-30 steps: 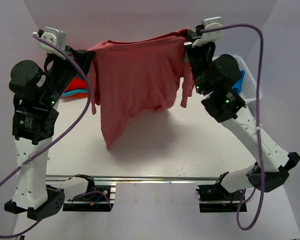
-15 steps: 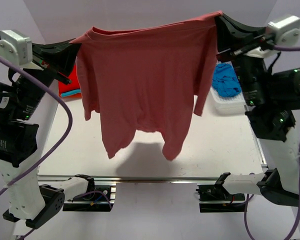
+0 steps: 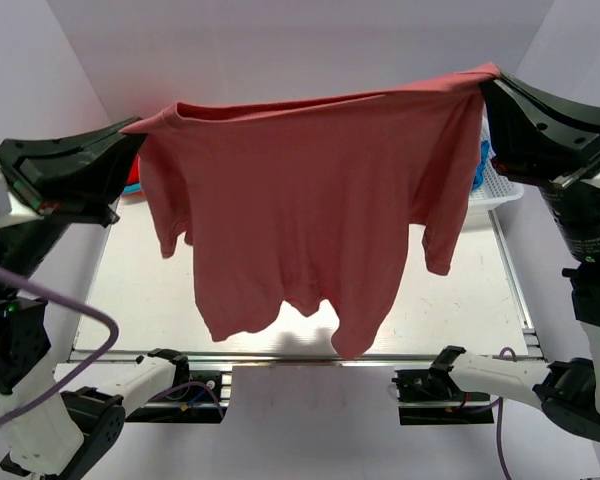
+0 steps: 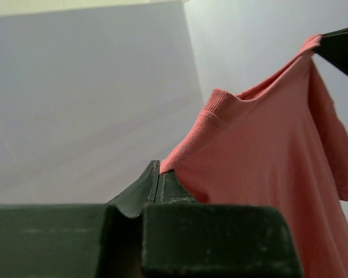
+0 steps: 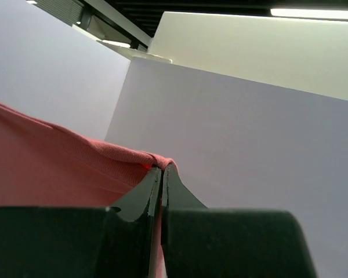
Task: Fold and stack the t-shirts
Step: Flatten out the tshirt
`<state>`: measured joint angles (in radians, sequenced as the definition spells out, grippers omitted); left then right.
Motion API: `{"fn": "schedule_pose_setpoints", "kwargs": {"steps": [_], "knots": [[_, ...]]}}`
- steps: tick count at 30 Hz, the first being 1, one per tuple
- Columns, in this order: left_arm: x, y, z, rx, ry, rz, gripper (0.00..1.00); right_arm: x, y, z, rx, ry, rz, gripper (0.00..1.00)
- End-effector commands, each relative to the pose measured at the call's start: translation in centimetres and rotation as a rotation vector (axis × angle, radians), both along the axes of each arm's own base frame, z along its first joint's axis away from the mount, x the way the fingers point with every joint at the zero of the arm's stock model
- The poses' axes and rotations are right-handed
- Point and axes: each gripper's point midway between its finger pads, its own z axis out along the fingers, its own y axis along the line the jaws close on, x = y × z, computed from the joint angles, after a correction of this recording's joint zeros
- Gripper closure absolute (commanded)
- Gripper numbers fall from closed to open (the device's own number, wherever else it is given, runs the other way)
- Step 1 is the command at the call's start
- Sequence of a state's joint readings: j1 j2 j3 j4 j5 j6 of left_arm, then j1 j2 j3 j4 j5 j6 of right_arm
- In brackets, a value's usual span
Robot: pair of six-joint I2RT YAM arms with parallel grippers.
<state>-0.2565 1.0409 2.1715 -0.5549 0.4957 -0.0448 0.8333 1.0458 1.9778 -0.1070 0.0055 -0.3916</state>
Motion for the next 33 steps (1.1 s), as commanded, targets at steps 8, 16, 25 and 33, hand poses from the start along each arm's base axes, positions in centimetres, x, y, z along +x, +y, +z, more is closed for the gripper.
{"fn": "schedule_pose_setpoints", "kwargs": {"steps": [8,16,25,33], "knots": [[3.9,1.0,-0.6,-0.053,0.020,0.100,1.00,3.9,-4.5,-0.7,0.163,0.043,-0.304,1.00],[18.8,0.4,-11.2,-0.035,0.325,0.265,1.00,16.9,-1.4,-9.4,0.088,0.239,-0.776,1.00],[36.2,-0.1,-29.1,0.058,0.676,0.486,1.00,34.8,2.3,-27.3,-0.143,0.517,-0.981,1.00],[45.9,-0.7,-40.9,0.136,0.815,0.572,1.00,44.6,2.7,-39.6,-0.284,0.704,-0.942,1.00]]}}
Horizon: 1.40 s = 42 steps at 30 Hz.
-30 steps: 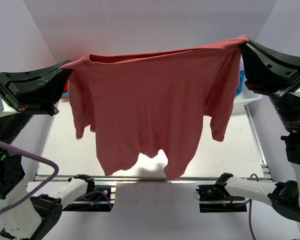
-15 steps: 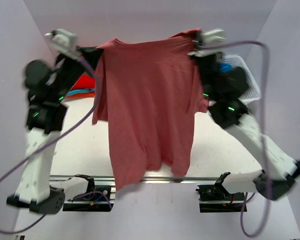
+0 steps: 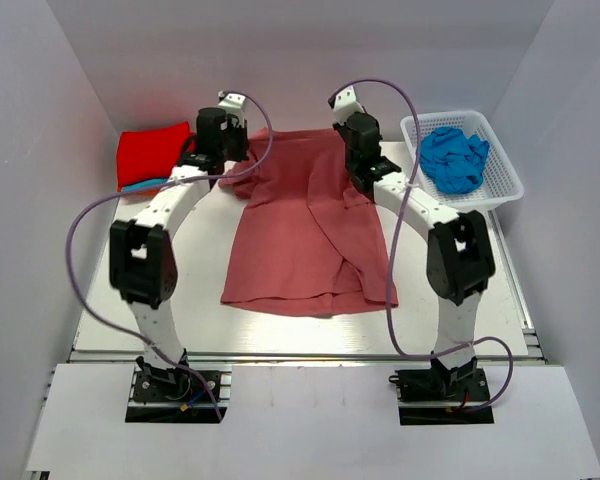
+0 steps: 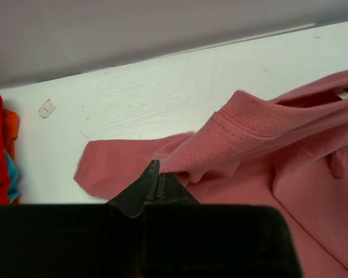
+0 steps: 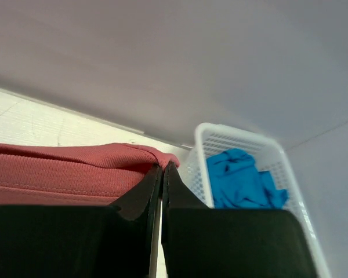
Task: Fold and stack the t-shirts
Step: Flatten out the tshirt
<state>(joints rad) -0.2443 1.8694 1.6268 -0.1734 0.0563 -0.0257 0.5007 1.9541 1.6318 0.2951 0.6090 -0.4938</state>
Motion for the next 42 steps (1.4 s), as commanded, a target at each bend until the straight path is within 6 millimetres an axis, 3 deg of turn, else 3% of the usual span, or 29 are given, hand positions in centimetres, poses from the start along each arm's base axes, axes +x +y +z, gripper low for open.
{"fn": "schedule_pose_setpoints", "kwargs": {"steps": [1,2,5,6,7,8,10,11,14,15,16,17,18,19,20,21,23,24,25,26,27,28,30,31,32,34,35,38,42], "knots": [[4.0,2.1,3.3,0.020,-0.141,0.106,1.00,2.5,-1.8,3.6,0.111,-0.111,-0.036,1.00],[4.7,2.2,2.2,0.027,-0.128,0.116,1.00,3.1,-1.6,3.5,0.115,-0.113,-0.022,1.00],[7.7,2.0,-2.0,0.035,-0.067,0.127,1.00,5.6,-1.4,-0.6,0.089,-0.074,-0.013,1.00],[8.6,1.8,-1.3,0.029,-0.089,0.128,1.00,6.2,-1.6,-0.9,0.085,-0.083,-0.016,1.00],[9.1,1.6,-2.3,0.010,-0.069,0.135,1.00,7.5,-1.7,-3.2,0.073,-0.062,-0.027,1.00],[10.0,2.3,-5.0,0.015,-0.033,0.164,1.00,8.1,-1.5,-2.5,0.084,-0.083,-0.024,1.00],[11.3,2.2,-5.3,-0.010,-0.041,0.187,1.00,9.3,-1.6,-2.3,0.095,-0.108,-0.023,1.00],[11.9,2.8,-5.5,-0.029,-0.048,0.213,1.00,10.5,-1.5,-4.2,0.089,-0.101,-0.011,1.00],[13.6,3.1,-7.0,-0.039,-0.066,0.255,0.97,11.9,-0.9,-5.9,0.111,-0.103,0.012,1.00],[14.1,3.0,-6.2,-0.041,-0.070,0.255,0.40,12.0,-0.6,-5.7,0.123,-0.101,0.017,0.68],[14.4,3.1,-7.9,-0.027,-0.042,0.266,0.01,11.8,-0.5,-6.7,0.119,-0.049,0.021,0.41],[14.5,3.0,-8.0,-0.036,-0.031,0.270,0.00,11.7,0.3,-6.6,0.154,-0.036,0.045,0.16],[14.6,3.1,-6.9,-0.045,-0.041,0.282,0.00,11.4,0.5,-5.3,0.164,-0.039,0.054,0.10],[14.3,3.2,-7.5,-0.036,-0.017,0.282,0.00,10.7,0.6,-7.0,0.134,0.054,0.056,0.10],[13.9,3.0,-6.0,-0.045,-0.029,0.271,0.00,10.2,0.8,-6.9,0.127,0.079,0.069,0.10],[12.9,3.0,-7.2,-0.048,0.010,0.268,0.00,8.8,1.1,-5.4,0.142,0.108,0.068,0.10],[12.1,2.7,-5.6,-0.079,-0.016,0.246,0.00,5.8,0.8,-6.2,0.185,0.248,0.036,0.10],[10.8,2.4,-4.5,-0.091,-0.016,0.218,0.00,4.3,0.9,-4.8,0.286,0.262,0.023,0.10],[10.1,1.7,-4.0,-0.103,-0.011,0.212,0.00,3.2,0.8,-5.2,0.330,0.305,0.011,0.10],[9.5,1.6,-3.6,-0.107,-0.009,0.200,0.00,0.5,1.6,-6.0,0.377,0.412,0.077,0.10],[8.5,0.2,-4.4,-0.115,0.020,0.147,0.00,-1.4,2.0,-8.6,0.461,0.497,0.070,0.10],[7.5,-0.8,-3.7,-0.123,0.030,0.109,0.00,-3.5,2.3,-4.9,0.507,0.466,0.128,0.10],[5.7,-2.3,-5.9,-0.141,0.118,0.015,0.00,-7.7,4.1,-10.1,0.577,0.632,0.200,0.10],[5.0,-3.5,-6.7,-0.156,0.145,-0.022,0.00,-9.2,4.6,-7.9,0.609,0.611,0.249,0.10],[3.8,-4.1,-8.1,-0.154,0.190,-0.047,0.00,-12.1,5.1,-11.7,0.641,0.737,0.262,0.10],[2.4,-5.8,-9.7,-0.139,0.232,-0.086,0.00,-14.7,5.4,-11.9,0.659,0.783,0.281,0.10],[1.4,-6.4,-11.0,-0.123,0.272,-0.108,0.00,-16.4,4.8,-14.4,0.636,0.848,0.253,0.10],[-0.9,-7.9,-14.2,-0.077,0.352,-0.149,0.00,-20.0,3.1,-16.5,0.561,0.941,0.182,0.10],[-2.9,-7.2,-17.9,-0.047,0.447,-0.107,0.00,-24.7,1.8,-19.2,0.586,1.060,0.096,0.10]]}}
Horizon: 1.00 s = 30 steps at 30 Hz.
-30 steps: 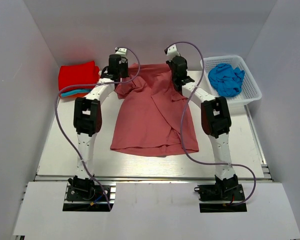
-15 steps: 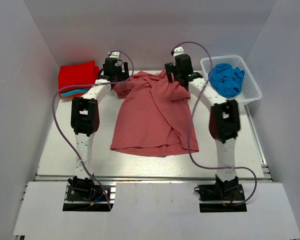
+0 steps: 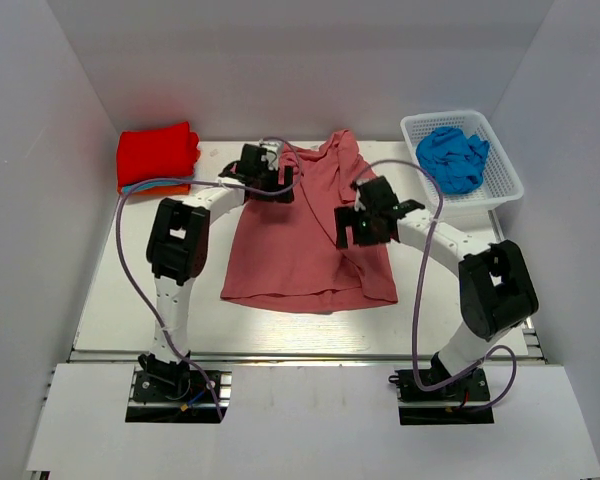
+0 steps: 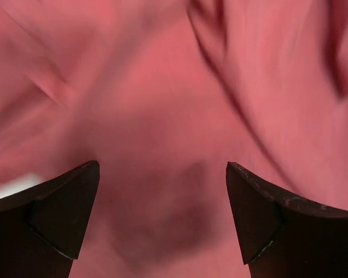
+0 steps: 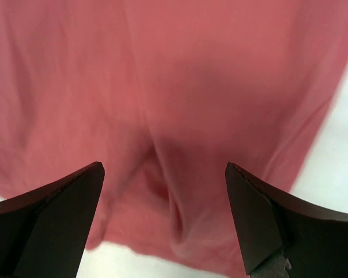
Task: Fold and stack the t-shirts
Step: Flatten out the tshirt
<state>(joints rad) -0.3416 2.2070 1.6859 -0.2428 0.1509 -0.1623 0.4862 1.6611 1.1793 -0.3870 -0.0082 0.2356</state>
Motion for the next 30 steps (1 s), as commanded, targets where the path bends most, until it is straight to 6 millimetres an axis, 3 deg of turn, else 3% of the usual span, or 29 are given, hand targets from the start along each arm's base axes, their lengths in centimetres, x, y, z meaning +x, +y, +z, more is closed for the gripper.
{"fn": "schedule_pose_setpoints", "kwargs": {"steps": [1,3,5,7,8,9,11,12,13,14,15,16,17,18,20,21,22,23,25,26,28,30], "knots": [[-2.3,0.9,-1.9,0.019,0.086,0.013,0.00,-5.6,-0.5,-2.0,0.048,0.179,-0.019,0.10],[-3.4,1.2,-2.9,0.021,0.121,0.023,0.00,-6.6,-0.1,-2.2,0.088,0.203,-0.012,0.10],[-5.1,1.1,-3.5,0.017,0.156,0.019,0.00,-7.8,-0.5,-4.3,0.083,0.266,-0.026,0.10],[-7.5,1.9,-5.1,0.024,0.219,0.035,0.00,-7.1,-0.9,-5.3,0.047,0.280,-0.074,0.10],[-8.2,2.3,-4.3,0.019,0.217,0.060,0.00,-7.0,-1.3,-6.4,0.016,0.305,-0.092,0.10],[-10.2,3.1,-5.6,0.032,0.257,0.078,0.00,-6.3,-1.6,-7.2,-0.014,0.311,-0.114,0.11],[-12.2,4.0,-5.8,0.028,0.291,0.129,0.00,-4.9,-3.0,-8.2,-0.083,0.320,-0.174,0.11],[-15.3,4.9,-7.5,0.055,0.359,0.146,0.00,-3.6,-3.4,-8.6,-0.111,0.308,-0.199,0.11],[-16.1,5.3,-6.3,0.046,0.350,0.165,0.00,-1.8,-4.0,-8.1,-0.118,0.281,-0.232,0.11],[-17.3,5.6,-6.3,0.033,0.369,0.189,0.00,-0.9,-4.3,-8.2,-0.128,0.275,-0.248,0.11],[-20.7,6.0,-7.7,0.052,0.449,0.186,0.00,1.0,-5.3,-9.3,-0.141,0.298,-0.285,0.11],[-21.8,5.9,-6.9,0.022,0.458,0.181,0.00,3.0,-5.0,-8.3,-0.129,0.266,-0.292,0.13],[-23.4,5.2,-6.8,0.003,0.481,0.141,0.00,3.8,-5.6,-9.3,-0.154,0.283,-0.308,0.13],[-27.0,4.0,-7.6,-0.039,0.569,0.083,0.00,6.5,-5.7,-8.9,-0.142,0.253,-0.304,0.13],[-30.5,2.1,-7.0,-0.113,0.607,-0.030,0.00,11.9,-4.8,-6.6,-0.118,0.140,-0.253,0.13],[-32.8,0.0,-6.2,-0.165,0.641,-0.141,0.00,13.2,-5.0,-7.6,-0.120,0.138,-0.238,0.13],[-33.7,-1.1,-5.5,-0.184,0.646,-0.195,0.00,15.8,-4.2,-6.8,-0.099,0.087,-0.217,0.13],[-34.7,-1.8,-5.0,-0.190,0.654,-0.235,0.00,18.3,-3.8,-4.5,-0.098,0.008,-0.169,0.13],[-36.5,-4.0,-3.2,-0.206,0.631,-0.379,0.00,20.7,-2.7,-4.2,-0.079,-0.036,-0.125,0.13],[-36.5,-5.0,-2.1,-0.226,0.597,-0.425,0.00,22.1,-2.1,-2.6,-0.077,-0.102,-0.080,0.11],[-36.4,-5.8,-0.9,-0.229,0.541,-0.482,0.00,23.1,-1.3,-1.9,-0.049,-0.153,-0.033,0.11],[-34.3,-6.4,0.8,-0.203,0.460,-0.473,0.00,23.5,-1.0,-1.0,-0.046,-0.199,0.012,0.11]]}}
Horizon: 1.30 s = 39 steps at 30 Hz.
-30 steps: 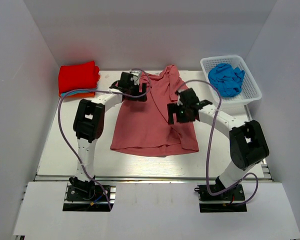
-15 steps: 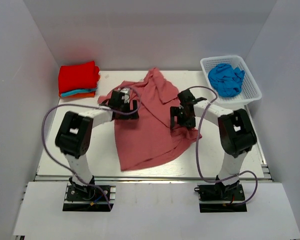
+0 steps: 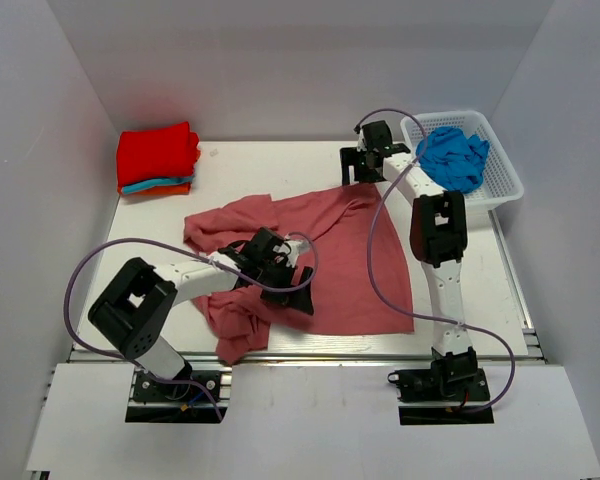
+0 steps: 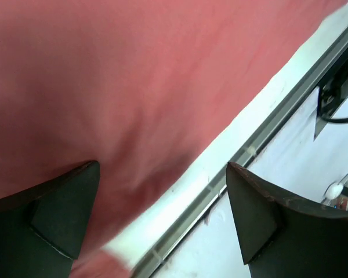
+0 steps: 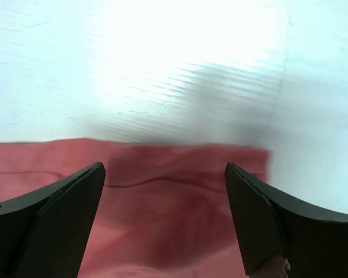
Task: Fold and stack the t-shirts
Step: Flatten out the tshirt
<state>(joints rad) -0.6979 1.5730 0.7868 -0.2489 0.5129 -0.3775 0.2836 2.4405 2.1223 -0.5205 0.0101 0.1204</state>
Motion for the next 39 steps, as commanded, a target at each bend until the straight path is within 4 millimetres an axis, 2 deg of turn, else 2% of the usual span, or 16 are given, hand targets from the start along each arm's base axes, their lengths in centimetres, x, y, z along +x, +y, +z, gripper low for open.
{"fn": "schedule_pose_setpoints", "kwargs": {"steps": [1,7,12,13,15,16,17,18,19,20,21,22,24,28,30,39], "knots": [[1.8,-0.9,4.0,-0.035,-0.085,-0.025,0.00,1.4,2.1,4.8,0.013,-0.144,0.145,0.11],[6.0,-1.5,5.9,0.018,-0.201,0.058,0.00,0.5,1.0,8.0,-0.008,-0.192,0.131,0.11],[7.8,1.5,5.8,0.166,-0.202,0.223,0.00,-2.4,-1.1,10.3,-0.013,-0.139,0.003,0.11],[9.0,3.0,6.0,0.239,-0.247,0.302,0.00,-4.8,-1.7,8.9,0.005,-0.058,-0.048,0.11],[8.4,5.4,5.7,0.351,-0.210,0.386,0.00,-7.0,-2.3,12.0,0.050,-0.079,-0.084,0.11],[8.5,6.5,5.7,0.403,-0.211,0.431,0.00,-10.3,-3.1,7.7,0.051,0.043,-0.135,0.11],[9.0,8.5,5.9,0.480,-0.253,0.508,0.00,-11.6,-3.4,7.2,0.057,0.063,-0.153,0.11],[8.4,10.2,6.2,0.526,-0.225,0.590,0.00,-12.9,-3.6,10.7,0.105,-0.006,-0.166,0.11],[8.3,11.1,6.4,0.558,-0.230,0.635,0.00,-17.1,-4.5,5.8,0.084,0.120,-0.186,0.11],[8.4,13.2,6.4,0.620,-0.243,0.706,0.00,-18.3,-4.8,5.5,0.082,0.129,-0.189,0.11],[8.5,14.5,6.6,0.635,-0.224,0.793,0.00,-19.1,-6.6,8.1,0.059,0.046,-0.247,0.11],[8.0,16.2,6.5,0.679,-0.226,0.833,0.00,-22.0,-8.0,5.2,0.003,0.117,-0.279,0.11],[8.0,18.2,6.2,0.690,-0.197,0.901,0.00,-26.2,-10.5,4.6,-0.061,0.153,-0.359,0.11],[7.7,20.3,4.6,0.687,-0.129,0.971,0.00,-32.0,-9.3,2.7,0.046,0.249,-0.288,0.11],[7.2,20.8,3.3,0.688,-0.092,0.970,0.00,-33.0,-7.7,2.3,0.123,0.267,-0.209,0.12],[6.1,21.1,-1.1,0.613,0.027,0.946,0.07,-31.8,-6.8,2.0,0.150,0.191,-0.115,0.15]]}}
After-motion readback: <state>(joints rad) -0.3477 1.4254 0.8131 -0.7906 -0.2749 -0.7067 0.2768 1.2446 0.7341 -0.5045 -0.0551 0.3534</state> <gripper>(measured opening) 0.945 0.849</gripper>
